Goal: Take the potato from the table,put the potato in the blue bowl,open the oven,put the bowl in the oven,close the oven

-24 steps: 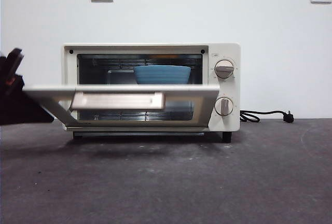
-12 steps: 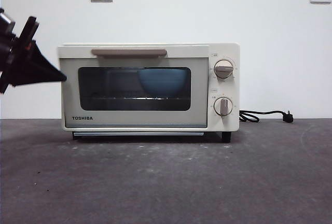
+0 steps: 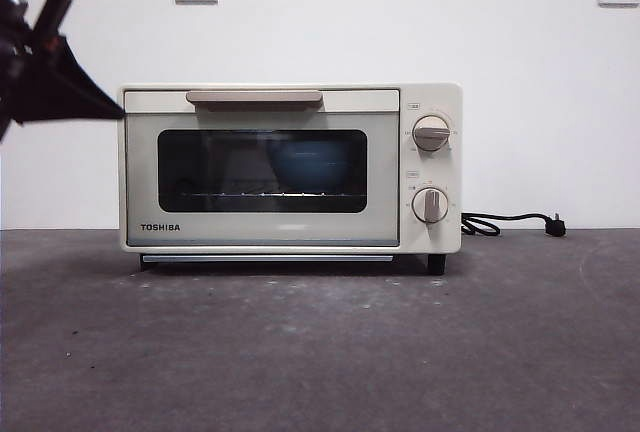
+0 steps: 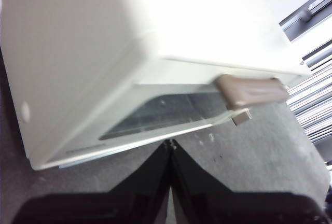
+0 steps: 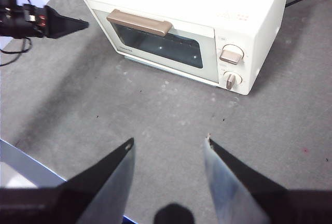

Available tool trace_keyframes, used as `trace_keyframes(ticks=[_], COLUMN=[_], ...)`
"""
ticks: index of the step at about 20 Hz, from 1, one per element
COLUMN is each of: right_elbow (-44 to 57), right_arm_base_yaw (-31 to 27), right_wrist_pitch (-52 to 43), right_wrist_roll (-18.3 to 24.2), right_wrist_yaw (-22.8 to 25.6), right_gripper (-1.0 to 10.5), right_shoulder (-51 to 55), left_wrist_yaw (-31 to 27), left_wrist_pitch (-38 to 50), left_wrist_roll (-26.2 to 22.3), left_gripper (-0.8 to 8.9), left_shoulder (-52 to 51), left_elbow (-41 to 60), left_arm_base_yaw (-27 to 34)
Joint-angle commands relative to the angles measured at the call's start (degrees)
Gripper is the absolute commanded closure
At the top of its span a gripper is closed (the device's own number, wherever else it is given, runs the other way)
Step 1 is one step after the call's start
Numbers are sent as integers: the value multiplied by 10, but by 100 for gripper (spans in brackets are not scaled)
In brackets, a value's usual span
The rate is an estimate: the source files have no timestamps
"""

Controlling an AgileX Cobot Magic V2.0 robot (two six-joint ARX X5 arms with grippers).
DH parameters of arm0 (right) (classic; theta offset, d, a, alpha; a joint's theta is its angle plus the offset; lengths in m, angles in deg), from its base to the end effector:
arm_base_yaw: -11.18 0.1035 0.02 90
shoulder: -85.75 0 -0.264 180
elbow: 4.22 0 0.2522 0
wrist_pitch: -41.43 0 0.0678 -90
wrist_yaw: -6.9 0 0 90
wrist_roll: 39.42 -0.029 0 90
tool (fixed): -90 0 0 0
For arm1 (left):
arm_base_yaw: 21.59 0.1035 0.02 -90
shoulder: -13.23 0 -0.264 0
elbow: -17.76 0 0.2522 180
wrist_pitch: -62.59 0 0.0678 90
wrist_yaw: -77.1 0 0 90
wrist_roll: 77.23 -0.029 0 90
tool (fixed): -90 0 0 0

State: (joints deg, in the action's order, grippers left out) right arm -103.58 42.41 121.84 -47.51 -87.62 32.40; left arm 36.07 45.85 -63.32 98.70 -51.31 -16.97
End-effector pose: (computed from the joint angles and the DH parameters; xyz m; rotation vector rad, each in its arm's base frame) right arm 0.0992 0.0628 0.4421 -0.0082 0.6341 0.5610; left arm 0.3145 0.0035 0.2480 -0.4925 0.6211 -0.6877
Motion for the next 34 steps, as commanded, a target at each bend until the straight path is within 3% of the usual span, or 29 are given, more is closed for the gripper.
trace_keyframes(ticks=[1, 16, 24, 30, 34], right_elbow=[0, 0, 0, 0, 0], right_arm_base_yaw=[2, 2, 2, 1, 2], right_wrist_pitch=[2, 46, 61, 71, 78], right_wrist_roll=[2, 42, 51, 64, 87], right_wrist_yaw=[0, -1, -2, -67, -110], right_gripper=[726, 726, 727, 733, 971], right_shoulder=[-3, -29, -29, -29, -29], left_wrist_yaw=[-33, -189, -226, -241, -241], left_wrist_pitch=[-49, -343, -469, -519, -527], left_wrist_roll=[-51, -125, -129, -129, -129], left_gripper=[821, 821, 821, 821, 821], left_shoulder=[-54, -364, -483, -516, -516], left_elbow=[-3, -3, -3, -3, -3], left_arm_base_yaw=[-12, -100, -111, -111, -111])
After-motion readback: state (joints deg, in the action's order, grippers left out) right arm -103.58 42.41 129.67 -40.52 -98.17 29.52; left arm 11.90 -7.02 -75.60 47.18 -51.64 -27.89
